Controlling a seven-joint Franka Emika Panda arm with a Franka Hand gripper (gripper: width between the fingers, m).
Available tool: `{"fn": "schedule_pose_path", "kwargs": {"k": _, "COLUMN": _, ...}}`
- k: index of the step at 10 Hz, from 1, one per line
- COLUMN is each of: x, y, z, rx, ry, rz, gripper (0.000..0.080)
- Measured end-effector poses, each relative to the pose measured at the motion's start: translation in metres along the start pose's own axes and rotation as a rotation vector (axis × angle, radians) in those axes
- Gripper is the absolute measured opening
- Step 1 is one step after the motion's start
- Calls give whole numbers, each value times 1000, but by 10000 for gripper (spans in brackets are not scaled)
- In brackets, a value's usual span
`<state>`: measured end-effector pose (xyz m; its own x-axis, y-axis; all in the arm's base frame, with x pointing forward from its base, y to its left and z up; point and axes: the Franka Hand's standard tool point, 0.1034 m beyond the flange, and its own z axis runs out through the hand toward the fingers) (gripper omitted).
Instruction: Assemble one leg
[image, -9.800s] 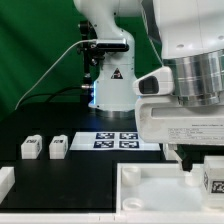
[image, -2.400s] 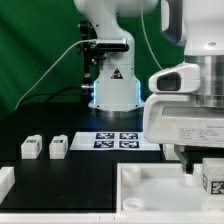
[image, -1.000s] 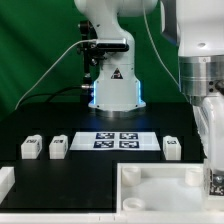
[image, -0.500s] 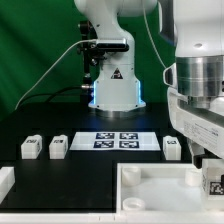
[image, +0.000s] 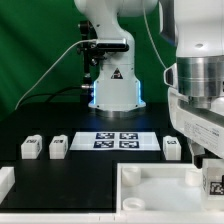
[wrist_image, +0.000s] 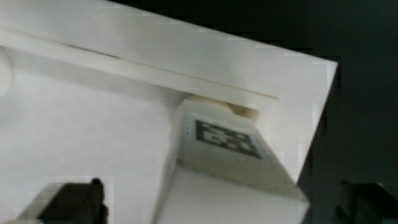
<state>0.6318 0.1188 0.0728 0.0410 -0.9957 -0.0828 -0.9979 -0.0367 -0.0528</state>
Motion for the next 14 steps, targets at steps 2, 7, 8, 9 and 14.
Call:
{"fn": "schedule_pose_path", "kwargs": {"k": 2, "x": 0, "y": 0, "z": 0, "rx": 0, "ry": 0, "rz": 0, "gripper": 649}}
{"fn": "schedule_pose_path", "kwargs": {"k": 7, "x": -20, "y": 3, "z": 1, "rx": -1, "ry": -14, "rz": -465, "gripper": 649}}
{"fn": "schedule_pose_path", "kwargs": {"k": 8, "x": -23, "y": 3, "z": 0, "rx": 4, "ry": -15, "rz": -681, "gripper": 649}}
{"fn": "schedule_pose_path", "kwargs": {"k": 9, "x": -18, "y": 5, "z": 1, "rx": 11, "ry": -9, "rz": -897, "gripper": 649}}
{"fn": "schedule_pose_path", "kwargs": {"k": 14, "x": 22, "y": 2, "z": 3, "rx": 16, "ry": 18, "rz": -1323, "gripper": 649}}
